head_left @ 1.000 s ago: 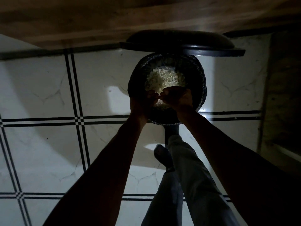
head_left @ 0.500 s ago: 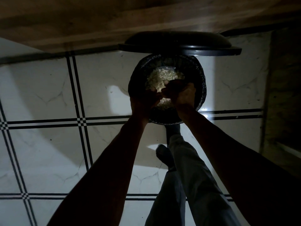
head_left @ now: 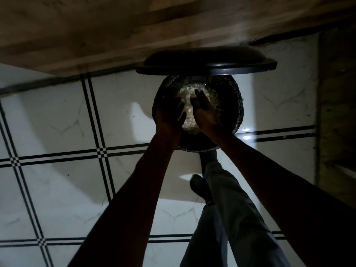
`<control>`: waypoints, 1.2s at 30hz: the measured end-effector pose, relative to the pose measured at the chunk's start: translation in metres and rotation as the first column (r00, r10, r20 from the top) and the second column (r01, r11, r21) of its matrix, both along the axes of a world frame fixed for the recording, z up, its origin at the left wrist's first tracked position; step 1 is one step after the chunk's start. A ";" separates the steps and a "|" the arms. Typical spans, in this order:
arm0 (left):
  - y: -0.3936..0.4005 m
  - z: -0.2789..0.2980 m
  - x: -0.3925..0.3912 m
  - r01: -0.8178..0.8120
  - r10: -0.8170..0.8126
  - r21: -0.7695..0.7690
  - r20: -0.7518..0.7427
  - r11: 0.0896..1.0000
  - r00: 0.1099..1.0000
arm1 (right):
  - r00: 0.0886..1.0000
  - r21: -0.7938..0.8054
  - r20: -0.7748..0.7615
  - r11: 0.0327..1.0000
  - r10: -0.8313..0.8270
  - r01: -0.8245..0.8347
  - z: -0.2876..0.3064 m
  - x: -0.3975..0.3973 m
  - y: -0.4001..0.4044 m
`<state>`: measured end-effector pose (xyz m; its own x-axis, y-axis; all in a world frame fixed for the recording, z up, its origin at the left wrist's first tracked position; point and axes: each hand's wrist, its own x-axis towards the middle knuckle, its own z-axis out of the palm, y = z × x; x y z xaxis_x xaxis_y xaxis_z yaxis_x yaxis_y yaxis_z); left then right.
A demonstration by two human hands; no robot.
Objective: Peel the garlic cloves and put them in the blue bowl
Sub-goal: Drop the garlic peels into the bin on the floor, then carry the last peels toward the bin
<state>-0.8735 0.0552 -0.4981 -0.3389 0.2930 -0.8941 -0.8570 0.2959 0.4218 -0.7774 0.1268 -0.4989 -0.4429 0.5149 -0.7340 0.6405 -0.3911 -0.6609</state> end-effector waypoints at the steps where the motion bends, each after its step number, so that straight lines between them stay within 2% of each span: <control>1: 0.001 0.003 -0.001 0.026 -0.026 -0.027 0.017 0.999 1.000 | 0.998 0.037 -0.014 0.997 0.064 -0.063 0.000 0.001 0.000; 3: 0.002 0.015 0.005 0.077 -0.076 -0.034 0.026 0.996 0.997 | 0.983 -0.064 -0.049 0.981 0.179 -0.182 0.008 0.001 -0.005; 4: 0.005 0.019 0.007 0.086 -0.085 -0.025 0.031 0.996 0.996 | 0.986 -0.085 -0.052 0.983 0.160 -0.164 0.007 0.004 -0.005; 6: 0.008 0.023 0.010 0.069 -0.069 0.021 -0.008 0.997 0.998 | 1.000 0.031 -0.009 1.000 -0.005 0.005 0.011 -0.001 -0.003; 7: 0.007 0.026 0.011 0.047 -0.047 0.034 0.013 0.998 0.999 | 1.000 0.051 -0.001 0.999 -0.007 0.007 0.016 -0.004 -0.003; 9: 0.010 0.027 0.009 0.058 -0.057 -0.010 0.064 0.998 0.996 | 0.991 -0.006 -0.047 0.992 0.125 -0.126 0.013 -0.008 -0.007; 10: 0.009 0.029 0.009 0.068 -0.067 -0.008 0.050 0.998 0.996 | 0.991 -0.054 -0.035 0.990 0.126 -0.128 0.012 -0.004 -0.009; 11: 0.009 0.030 0.009 0.062 -0.062 0.000 0.032 0.998 0.998 | 0.998 -0.058 0.021 0.997 0.056 -0.055 0.013 0.000 -0.010; 13: 0.011 0.025 0.006 0.029 -0.029 0.010 0.017 1.000 0.999 | 0.997 0.057 0.038 0.996 -0.068 0.066 0.015 0.008 -0.009; 14: 0.012 0.026 0.006 0.040 -0.040 0.010 0.005 0.999 0.999 | 0.999 0.085 -0.014 0.996 -0.039 0.040 0.016 0.009 -0.012; 16: 0.016 0.038 0.010 0.096 -0.096 -0.019 -0.041 0.995 0.994 | 0.989 0.071 -0.053 0.988 0.139 -0.135 0.024 0.018 -0.018; 18: 0.020 0.057 0.022 0.214 -0.214 0.035 -0.015 0.976 0.977 | 0.999 0.088 0.024 0.996 0.025 -0.027 0.020 0.035 -0.012; 20: 0.018 0.082 0.036 0.213 -0.214 0.061 0.018 0.975 0.977 | 0.996 0.154 0.045 0.986 -0.074 0.066 0.032 0.053 -0.013; 22: 0.008 0.119 0.057 0.298 -0.298 0.007 -0.032 0.955 0.954 | 0.997 0.182 -0.039 0.980 -0.068 0.074 0.072 0.075 -0.025; 23: 0.005 0.140 0.072 0.368 -0.368 -0.019 -0.059 0.930 0.928 | 0.988 0.174 -0.084 0.975 -0.128 0.141 0.095 0.092 -0.032; 26: 0.009 0.223 0.122 0.564 -0.557 -0.013 -0.177 0.826 0.812 | 0.894 0.158 -0.211 0.889 -0.395 0.430 0.189 0.151 -0.034; 28: 0.021 0.279 0.158 0.725 -0.692 -0.030 -0.328 0.688 0.643 | 0.815 0.221 -0.247 0.789 -0.523 0.573 0.263 0.203 -0.031; 30: 0.039 0.330 0.197 0.850 -0.760 -0.076 -0.494 0.521 0.422 | 0.734 0.280 -0.283 0.679 -0.617 0.679 0.335 0.263 -0.026; 32: 0.058 0.384 0.248 0.937 -0.756 -0.084 -0.617 0.339 0.219 | 0.646 0.377 -0.330 0.532 -0.688 0.759 0.406 0.333 -0.030; 36: 0.086 0.475 0.379 0.998 -0.611 -0.046 -0.791 0.051 -0.005 | 0.510 0.515 -0.393 0.276 -0.765 0.811 0.496 0.471 -0.053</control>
